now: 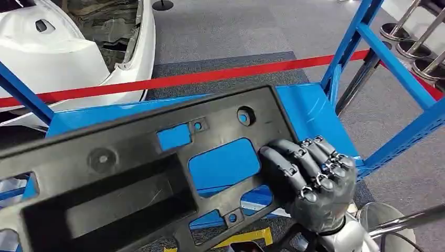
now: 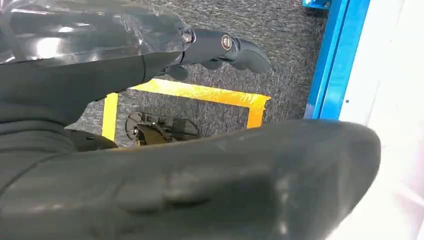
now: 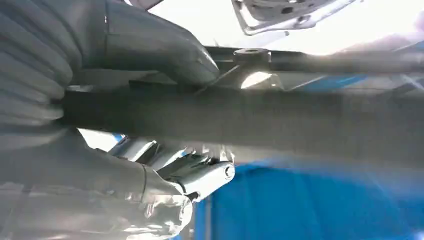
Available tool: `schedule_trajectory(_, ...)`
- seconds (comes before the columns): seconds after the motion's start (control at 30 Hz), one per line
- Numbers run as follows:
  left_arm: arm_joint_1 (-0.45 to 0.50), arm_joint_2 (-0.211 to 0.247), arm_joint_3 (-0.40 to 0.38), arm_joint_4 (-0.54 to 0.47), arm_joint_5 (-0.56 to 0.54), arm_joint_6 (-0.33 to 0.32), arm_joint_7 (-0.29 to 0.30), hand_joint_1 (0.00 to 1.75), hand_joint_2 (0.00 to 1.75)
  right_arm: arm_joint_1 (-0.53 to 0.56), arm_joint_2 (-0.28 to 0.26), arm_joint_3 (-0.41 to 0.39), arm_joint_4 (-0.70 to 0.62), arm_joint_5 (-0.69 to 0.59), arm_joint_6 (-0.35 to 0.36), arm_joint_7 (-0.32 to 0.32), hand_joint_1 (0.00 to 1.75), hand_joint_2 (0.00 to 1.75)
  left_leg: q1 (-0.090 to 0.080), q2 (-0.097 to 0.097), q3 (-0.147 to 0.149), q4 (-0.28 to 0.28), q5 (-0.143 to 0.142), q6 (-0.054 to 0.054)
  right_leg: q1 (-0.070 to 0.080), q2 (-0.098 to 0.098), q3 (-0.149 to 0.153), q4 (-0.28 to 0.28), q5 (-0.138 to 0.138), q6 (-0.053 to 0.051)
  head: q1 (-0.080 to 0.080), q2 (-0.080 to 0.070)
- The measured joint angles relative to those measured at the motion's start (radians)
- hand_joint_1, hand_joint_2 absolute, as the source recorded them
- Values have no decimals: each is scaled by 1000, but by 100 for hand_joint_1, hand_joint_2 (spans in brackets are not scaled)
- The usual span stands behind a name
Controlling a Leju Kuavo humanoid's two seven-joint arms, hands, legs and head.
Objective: Take the parts from the cabinet and place them on the table.
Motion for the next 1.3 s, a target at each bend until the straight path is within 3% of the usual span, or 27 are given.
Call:
schedule_trajectory(0.33,1,0,10,0,0,7,1,0,0,0,-2,-16,-11,0,75,103,175,175,0,0,0,0,0,0,0,0,0,0,0,0,0,0)
schedule_trajectory(0.63,4,-5,21,0,-1,8,0,0,0,-6,-6,-31,-6,0,153,140,175,175,0,0,0,0,0,0,0,0,0,0,0,0,0,0)
schedule_trajectory(0.97,5,-5,22,0,-15,-1,-3,0,0,-5,-18,-41,-5,0,171,174,175,175,0,0,0,0,0,0,0,0,0,0,0,0,0,0)
schedule_trajectory(1.0,5,-5,22,0,-19,-7,-7,0,175,-3,-20,-42,-5,0,172,177,175,175,0,0,0,0,0,0,0,0,0,0,0,0,0,0)
schedule_trajectory(1.3,5,-5,22,0,-40,-19,-28,0,175,2,-29,-49,-5,0,180,183,175,175,0,0,0,0,0,0,0,0,0,0,0,0,0,0)
